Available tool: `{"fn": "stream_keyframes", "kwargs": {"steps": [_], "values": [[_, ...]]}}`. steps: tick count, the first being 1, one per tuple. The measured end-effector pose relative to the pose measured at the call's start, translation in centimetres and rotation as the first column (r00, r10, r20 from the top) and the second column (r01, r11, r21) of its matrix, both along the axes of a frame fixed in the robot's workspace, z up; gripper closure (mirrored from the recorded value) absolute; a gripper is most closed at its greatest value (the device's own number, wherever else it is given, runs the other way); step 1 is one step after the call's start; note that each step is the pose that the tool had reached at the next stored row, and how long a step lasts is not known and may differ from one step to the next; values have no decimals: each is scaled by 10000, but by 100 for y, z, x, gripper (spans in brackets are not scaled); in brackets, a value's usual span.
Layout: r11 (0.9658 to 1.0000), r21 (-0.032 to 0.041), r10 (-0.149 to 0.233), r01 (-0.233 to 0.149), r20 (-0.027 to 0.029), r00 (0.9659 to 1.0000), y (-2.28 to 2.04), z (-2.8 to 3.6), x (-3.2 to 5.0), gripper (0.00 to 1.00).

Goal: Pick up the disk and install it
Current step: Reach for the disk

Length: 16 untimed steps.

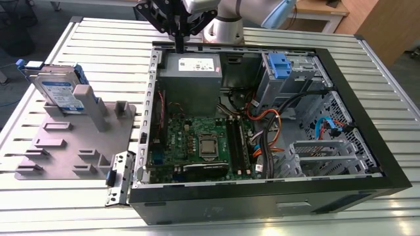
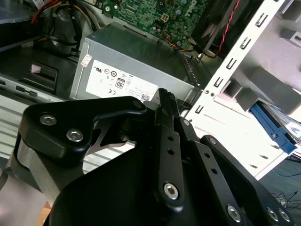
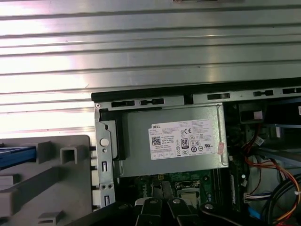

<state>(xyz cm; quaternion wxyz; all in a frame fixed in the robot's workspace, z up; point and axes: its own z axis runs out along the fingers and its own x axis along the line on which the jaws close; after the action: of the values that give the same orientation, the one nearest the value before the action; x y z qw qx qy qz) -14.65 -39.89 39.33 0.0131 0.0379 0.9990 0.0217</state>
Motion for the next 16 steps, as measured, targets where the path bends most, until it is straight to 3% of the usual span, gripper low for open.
{"fn": "stream_keyframes", "kwargs": {"steps": [16], "values": [[10000,0,-1,1,0,10000,0,0,-55,89]]}}
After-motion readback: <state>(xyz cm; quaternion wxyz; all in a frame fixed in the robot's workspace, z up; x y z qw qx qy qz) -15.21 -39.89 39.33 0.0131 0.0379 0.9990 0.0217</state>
